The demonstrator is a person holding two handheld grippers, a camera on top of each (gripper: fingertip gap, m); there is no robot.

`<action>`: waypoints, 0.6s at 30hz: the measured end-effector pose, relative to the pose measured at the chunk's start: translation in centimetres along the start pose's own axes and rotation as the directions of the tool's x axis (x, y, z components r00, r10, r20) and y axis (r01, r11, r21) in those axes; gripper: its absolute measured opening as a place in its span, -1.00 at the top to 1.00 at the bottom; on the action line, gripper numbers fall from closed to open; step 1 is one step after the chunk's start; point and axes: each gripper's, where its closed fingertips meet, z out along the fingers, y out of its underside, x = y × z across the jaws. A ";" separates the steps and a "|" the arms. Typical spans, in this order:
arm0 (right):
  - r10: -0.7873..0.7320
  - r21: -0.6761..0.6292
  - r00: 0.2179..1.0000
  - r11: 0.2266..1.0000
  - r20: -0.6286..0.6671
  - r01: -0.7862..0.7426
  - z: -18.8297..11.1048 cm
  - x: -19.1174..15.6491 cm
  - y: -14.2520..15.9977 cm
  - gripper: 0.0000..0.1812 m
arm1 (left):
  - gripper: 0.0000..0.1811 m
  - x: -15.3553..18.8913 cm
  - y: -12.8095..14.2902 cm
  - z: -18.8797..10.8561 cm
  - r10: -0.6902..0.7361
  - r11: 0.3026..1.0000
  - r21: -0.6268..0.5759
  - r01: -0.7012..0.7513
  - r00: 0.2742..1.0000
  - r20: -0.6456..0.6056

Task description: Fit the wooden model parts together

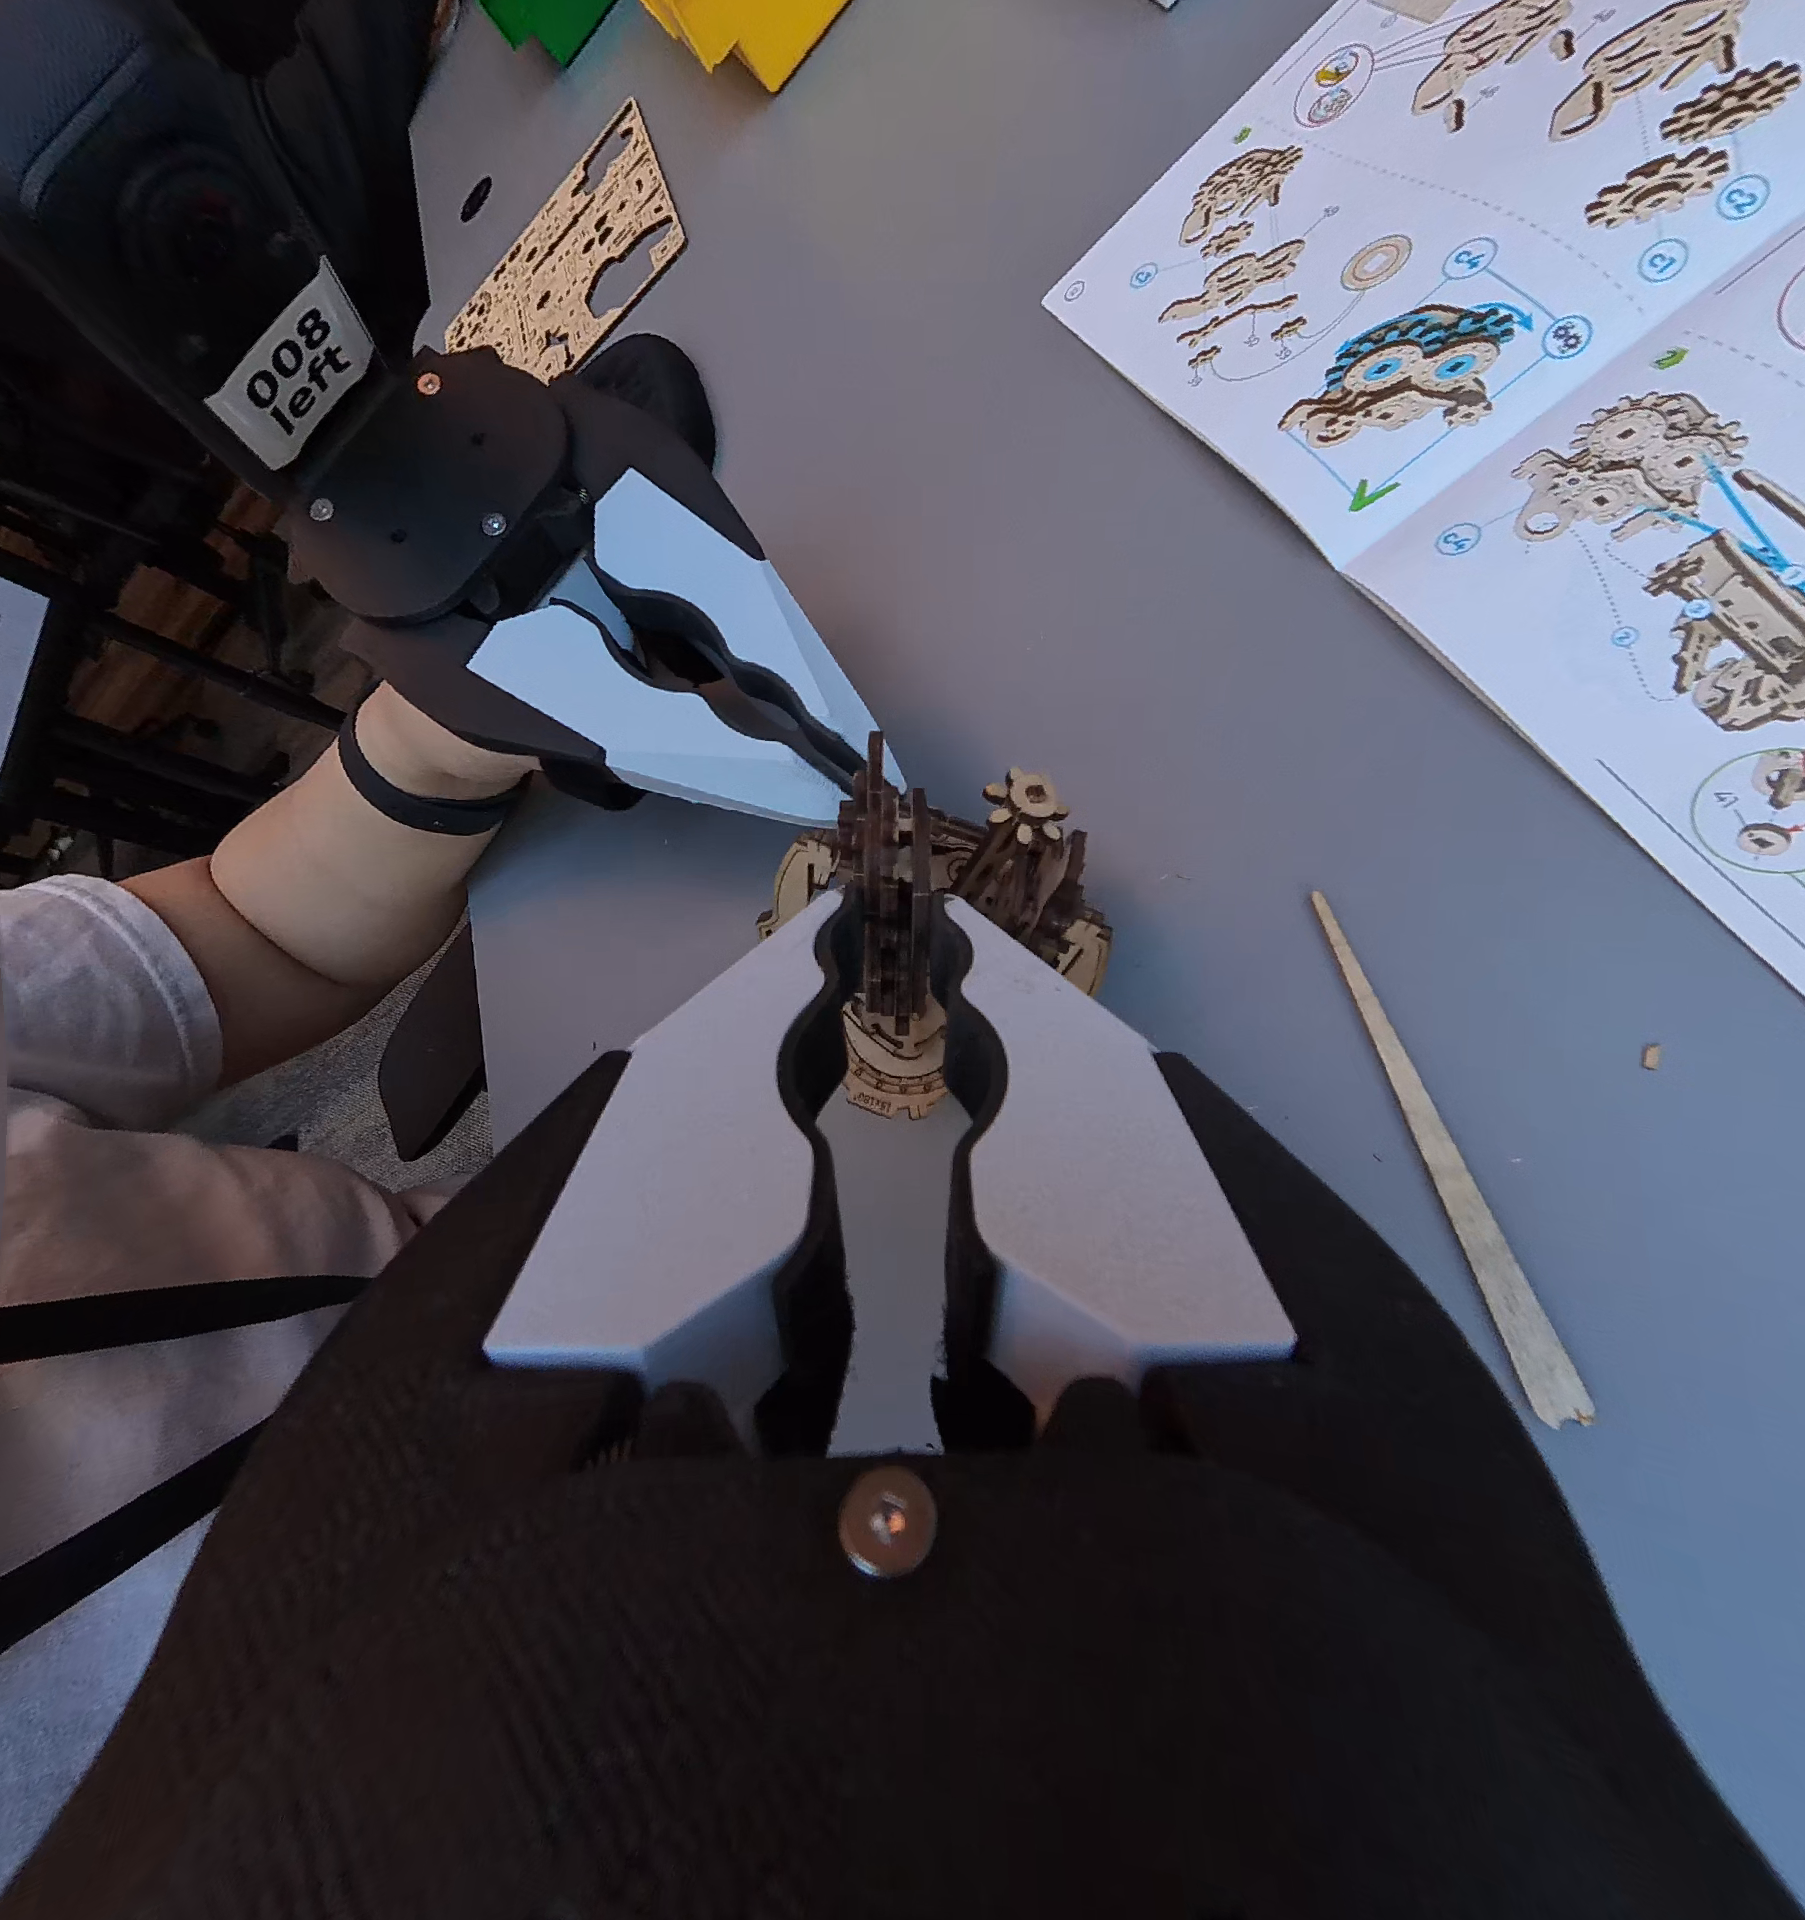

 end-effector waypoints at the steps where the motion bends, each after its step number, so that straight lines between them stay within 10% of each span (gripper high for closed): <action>1: 0.001 0.003 1.000 1.000 0.001 -0.001 0.0 0.0 0.0 0.90 | 0.97 0.0 0.0 0.0 -0.002 1.000 0.001 0.002 1.000 -0.002; 18: 0.032 -0.010 0.999 0.999 -0.038 -0.033 0.3 -0.6 1.2 0.89 | 0.98 0.0 -0.1 -0.3 -0.003 1.000 0.018 0.003 1.000 0.025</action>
